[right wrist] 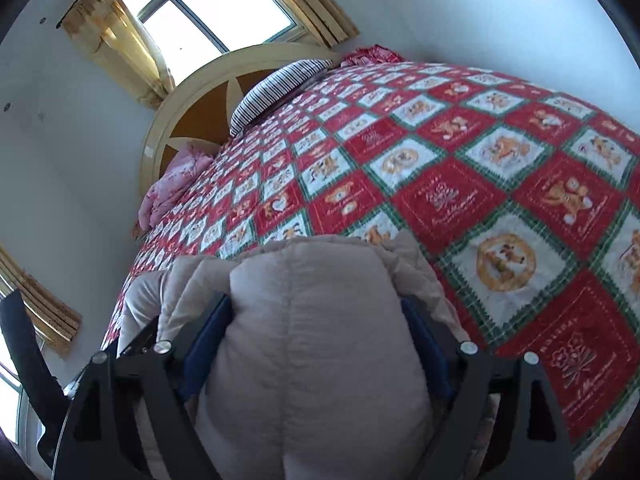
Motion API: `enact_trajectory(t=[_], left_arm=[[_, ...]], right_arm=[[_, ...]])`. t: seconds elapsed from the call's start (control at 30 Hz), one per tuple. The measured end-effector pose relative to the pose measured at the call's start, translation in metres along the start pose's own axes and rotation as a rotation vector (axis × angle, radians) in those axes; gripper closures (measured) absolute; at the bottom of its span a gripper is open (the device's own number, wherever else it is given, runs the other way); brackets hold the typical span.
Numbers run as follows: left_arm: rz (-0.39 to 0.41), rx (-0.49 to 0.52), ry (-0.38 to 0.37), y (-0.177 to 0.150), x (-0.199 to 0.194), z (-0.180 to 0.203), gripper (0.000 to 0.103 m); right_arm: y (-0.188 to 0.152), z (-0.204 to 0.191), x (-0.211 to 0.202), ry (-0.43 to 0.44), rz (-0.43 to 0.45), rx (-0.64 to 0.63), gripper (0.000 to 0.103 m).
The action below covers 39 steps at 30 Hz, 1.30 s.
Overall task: Fold large clothes
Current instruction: 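Grasp the jacket bundle with the right tool beside the left tool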
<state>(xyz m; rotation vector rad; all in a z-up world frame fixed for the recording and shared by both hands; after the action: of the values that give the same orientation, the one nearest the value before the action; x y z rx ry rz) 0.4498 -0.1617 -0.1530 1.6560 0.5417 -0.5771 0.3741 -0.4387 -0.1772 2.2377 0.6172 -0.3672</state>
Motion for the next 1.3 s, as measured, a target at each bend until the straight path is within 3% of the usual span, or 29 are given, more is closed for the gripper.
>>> enact_trajectory(t=[0.83,1.3], left_arm=[[-0.116,-0.026,-0.058,-0.017,0.041,0.005,0.001],[-0.163,-0.027,-0.067,-0.02,0.051,0.007,0.001]], right_arm=[[-0.017,0.017,0.027,-0.041,-0.05,0.045,0.01],[-0.019,0.02,0.037,-0.105,-0.084,0.032,0.007]])
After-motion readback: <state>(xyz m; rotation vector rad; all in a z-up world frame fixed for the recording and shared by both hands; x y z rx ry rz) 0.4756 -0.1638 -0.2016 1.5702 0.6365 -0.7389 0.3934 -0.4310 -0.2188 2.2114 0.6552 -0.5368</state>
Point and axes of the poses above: each gripper's, at about its wrist camera, not at the fingertips, and x roughly the way its jaws point, z to its right, y to its top, the point moved 6 cm from there along x, roughly the way its jaws point, and after that the axes turned 13 degrees about y, right-handed, at the moved point
